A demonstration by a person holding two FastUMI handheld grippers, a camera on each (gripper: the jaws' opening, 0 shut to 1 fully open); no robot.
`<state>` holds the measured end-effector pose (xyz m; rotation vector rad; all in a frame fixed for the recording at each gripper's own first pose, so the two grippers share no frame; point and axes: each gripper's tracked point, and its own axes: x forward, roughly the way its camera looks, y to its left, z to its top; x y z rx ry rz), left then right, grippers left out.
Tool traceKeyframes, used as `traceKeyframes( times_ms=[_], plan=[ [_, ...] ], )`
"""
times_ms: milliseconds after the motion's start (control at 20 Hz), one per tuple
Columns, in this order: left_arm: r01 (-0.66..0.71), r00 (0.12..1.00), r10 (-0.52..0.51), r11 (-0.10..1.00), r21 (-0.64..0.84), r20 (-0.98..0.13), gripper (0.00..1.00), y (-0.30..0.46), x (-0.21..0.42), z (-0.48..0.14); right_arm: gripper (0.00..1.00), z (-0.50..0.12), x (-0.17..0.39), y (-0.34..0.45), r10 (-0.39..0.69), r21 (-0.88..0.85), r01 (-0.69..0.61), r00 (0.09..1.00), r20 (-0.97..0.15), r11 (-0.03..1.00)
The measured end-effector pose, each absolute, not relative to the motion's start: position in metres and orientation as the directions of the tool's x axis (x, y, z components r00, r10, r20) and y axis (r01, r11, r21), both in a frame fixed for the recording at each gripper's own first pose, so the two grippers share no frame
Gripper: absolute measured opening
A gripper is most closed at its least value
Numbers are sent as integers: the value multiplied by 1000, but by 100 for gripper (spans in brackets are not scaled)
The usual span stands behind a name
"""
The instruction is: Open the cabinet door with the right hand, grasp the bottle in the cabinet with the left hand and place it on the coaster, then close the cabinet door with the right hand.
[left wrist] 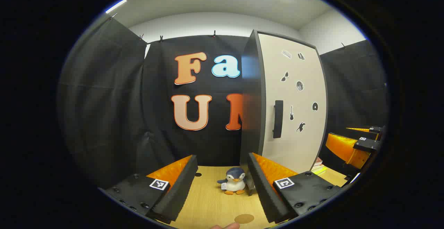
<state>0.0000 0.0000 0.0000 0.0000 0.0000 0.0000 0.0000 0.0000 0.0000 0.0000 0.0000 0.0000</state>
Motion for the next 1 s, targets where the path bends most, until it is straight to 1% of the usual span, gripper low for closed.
traceKeyframes(
  times_ms=[50, 500, 550, 650, 700, 1000],
  plan=[
    [-3, 1000, 3, 1000, 1, -2, 95, 1, 0, 0, 94, 1, 1, 0, 1, 6, -1, 1000, 0, 1000],
    [-14, 1000, 14, 1000, 8, -15, 96, 6, 3, -5, 94, 2, 6, 2, 14, 16, -14, 1000, 7, 1000],
    [-16, 1000, 16, 1000, 7, -14, 95, 7, 3, -5, 94, 3, 7, 3, 17, 13, -17, 1000, 6, 1000],
    [-17, 1000, 17, 1000, 6, -13, 96, 9, 3, -5, 94, 5, 9, 5, 19, 12, -19, 1000, 10, 1000],
    [-20, 1000, 20, 1000, 6, -13, 95, 10, 5, -5, 94, 6, 9, 6, 19, 10, -20, 1000, 12, 1000],
    [-19, 1000, 19, 1000, 6, -9, 95, 11, 6, -5, 94, 7, 11, 10, 26, 8, -26, 1000, 13, 1000]
  ],
)
